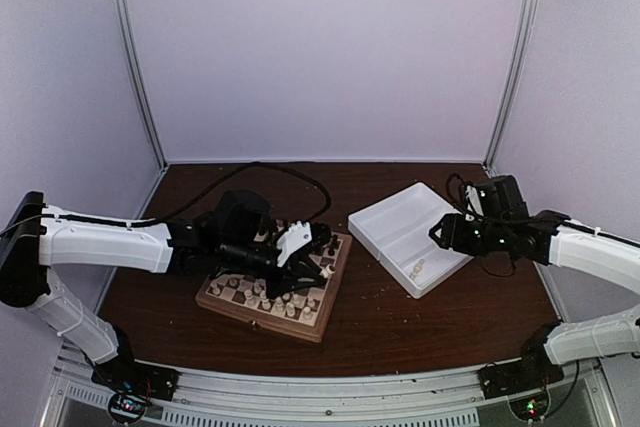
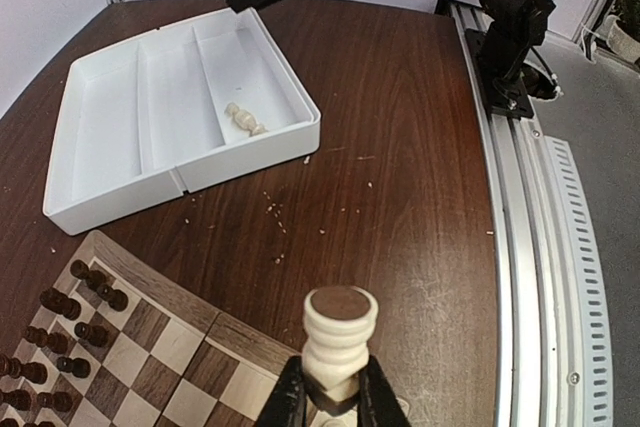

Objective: Set up the chess pieces on the board
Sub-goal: Place the chess piece in the storage box, then place the chess piece on the chessboard.

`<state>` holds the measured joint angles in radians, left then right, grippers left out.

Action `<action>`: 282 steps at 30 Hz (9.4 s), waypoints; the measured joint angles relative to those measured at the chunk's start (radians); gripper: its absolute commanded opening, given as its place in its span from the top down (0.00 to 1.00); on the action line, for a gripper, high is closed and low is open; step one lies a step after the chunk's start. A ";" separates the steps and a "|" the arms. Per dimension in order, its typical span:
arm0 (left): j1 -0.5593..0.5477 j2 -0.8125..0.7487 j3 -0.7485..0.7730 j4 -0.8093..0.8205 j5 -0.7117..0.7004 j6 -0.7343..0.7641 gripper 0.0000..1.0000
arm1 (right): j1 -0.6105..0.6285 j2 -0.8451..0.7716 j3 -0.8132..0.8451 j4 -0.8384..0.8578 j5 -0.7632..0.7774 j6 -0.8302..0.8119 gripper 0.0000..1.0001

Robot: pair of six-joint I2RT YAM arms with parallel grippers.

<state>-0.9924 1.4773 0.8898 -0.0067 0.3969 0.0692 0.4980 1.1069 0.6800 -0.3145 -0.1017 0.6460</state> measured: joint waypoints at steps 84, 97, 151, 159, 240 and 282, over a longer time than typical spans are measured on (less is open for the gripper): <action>-0.001 -0.101 -0.132 0.266 -0.039 -0.194 0.25 | 0.412 0.205 0.120 0.483 -0.410 0.017 0.90; 0.109 -0.170 -0.151 0.634 0.080 -0.416 0.30 | 0.411 0.191 0.087 0.824 -0.364 0.303 0.90; 0.136 -0.109 -0.081 0.814 0.286 -0.053 0.87 | 0.472 0.252 0.227 0.932 -0.422 0.650 0.88; 0.141 -0.129 -0.073 0.753 0.250 -0.034 1.00 | 0.472 0.256 0.227 0.938 -0.421 0.653 0.54; 0.248 0.160 0.253 -1.090 -0.418 -0.570 1.00 | 0.292 0.010 0.160 0.229 -0.263 0.217 0.39; 0.266 0.166 0.259 -1.077 -0.359 -0.562 0.67 | 0.285 0.010 0.157 0.229 -0.273 0.217 0.40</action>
<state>-0.7261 1.6428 1.1488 -1.0832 0.0383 -0.4931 0.7834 1.1168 0.8368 -0.0856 -0.3744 0.8631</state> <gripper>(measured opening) 0.333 0.603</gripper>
